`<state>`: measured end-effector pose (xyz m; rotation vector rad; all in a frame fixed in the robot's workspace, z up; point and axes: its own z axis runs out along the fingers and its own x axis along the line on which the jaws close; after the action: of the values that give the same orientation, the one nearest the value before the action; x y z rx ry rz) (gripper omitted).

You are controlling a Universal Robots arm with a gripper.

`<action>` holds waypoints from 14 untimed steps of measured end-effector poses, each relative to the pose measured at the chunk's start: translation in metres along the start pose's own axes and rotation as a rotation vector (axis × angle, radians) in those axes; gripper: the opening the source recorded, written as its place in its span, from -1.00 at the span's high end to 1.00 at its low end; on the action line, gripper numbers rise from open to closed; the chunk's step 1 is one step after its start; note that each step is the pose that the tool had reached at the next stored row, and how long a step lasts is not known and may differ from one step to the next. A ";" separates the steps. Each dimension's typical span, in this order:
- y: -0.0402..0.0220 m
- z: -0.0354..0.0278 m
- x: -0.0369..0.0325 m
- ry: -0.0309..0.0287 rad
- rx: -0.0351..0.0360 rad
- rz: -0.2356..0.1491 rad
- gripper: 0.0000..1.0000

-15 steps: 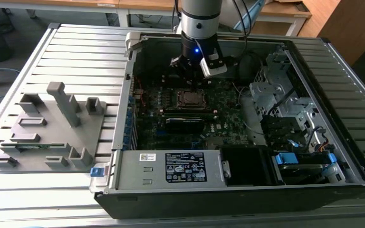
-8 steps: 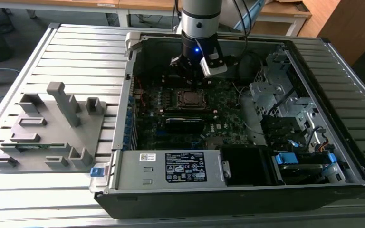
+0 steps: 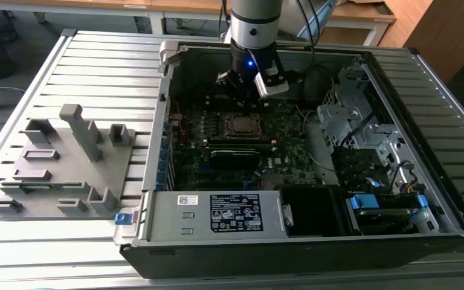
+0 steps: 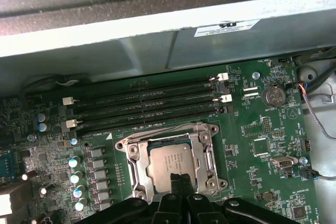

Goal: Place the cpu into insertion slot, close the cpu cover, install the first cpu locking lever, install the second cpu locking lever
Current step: 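Install the second cpu locking lever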

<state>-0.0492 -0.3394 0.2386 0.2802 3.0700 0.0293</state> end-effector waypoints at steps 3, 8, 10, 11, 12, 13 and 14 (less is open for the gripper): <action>-0.0006 -0.0002 -0.0001 0.0002 0.0004 0.000 0.79; -0.0052 -0.0001 -0.0010 0.0001 0.0000 0.000 0.79; -0.0075 -0.0002 -0.0014 0.0001 0.0001 0.000 0.79; -0.0087 -0.0002 -0.0016 0.0001 0.0001 0.000 0.79; -0.0098 -0.0002 -0.0018 0.0001 0.0000 0.000 0.79; -0.0103 -0.0001 -0.0019 0.0000 -0.0001 0.000 0.79; -0.0104 -0.0001 -0.0019 0.0000 -0.0001 0.000 0.79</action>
<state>-0.0493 -0.3499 0.2386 0.2803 3.0699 0.0295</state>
